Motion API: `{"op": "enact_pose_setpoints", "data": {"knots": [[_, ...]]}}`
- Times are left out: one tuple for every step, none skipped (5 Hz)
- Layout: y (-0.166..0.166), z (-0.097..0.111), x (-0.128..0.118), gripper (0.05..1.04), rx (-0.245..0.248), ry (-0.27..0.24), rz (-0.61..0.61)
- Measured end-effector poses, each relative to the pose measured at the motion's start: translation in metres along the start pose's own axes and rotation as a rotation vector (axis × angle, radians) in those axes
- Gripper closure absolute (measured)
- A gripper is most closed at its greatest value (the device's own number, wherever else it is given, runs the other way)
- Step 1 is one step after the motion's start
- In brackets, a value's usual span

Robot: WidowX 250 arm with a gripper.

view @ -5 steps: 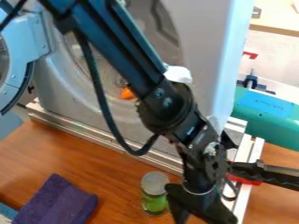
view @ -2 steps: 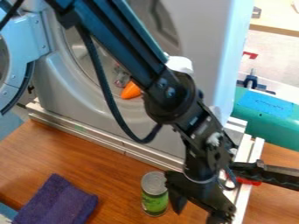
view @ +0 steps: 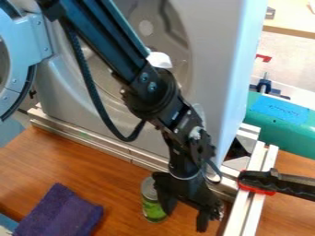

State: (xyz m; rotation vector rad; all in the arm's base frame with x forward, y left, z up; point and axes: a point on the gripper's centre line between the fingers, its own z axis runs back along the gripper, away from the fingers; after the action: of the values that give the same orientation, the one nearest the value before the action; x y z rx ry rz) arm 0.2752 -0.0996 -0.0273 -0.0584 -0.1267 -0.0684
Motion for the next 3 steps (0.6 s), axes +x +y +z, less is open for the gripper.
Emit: {"op": "enact_pose_setpoints", "data": {"knots": [[0.023,0.001,-0.005,0.083,0.041,0.059,0.011],[0.068,0.021,0.001,0.083,0.115,0.055,0.046],[0.12,0.028,0.004,0.083,0.161,0.049,0.102]]}}
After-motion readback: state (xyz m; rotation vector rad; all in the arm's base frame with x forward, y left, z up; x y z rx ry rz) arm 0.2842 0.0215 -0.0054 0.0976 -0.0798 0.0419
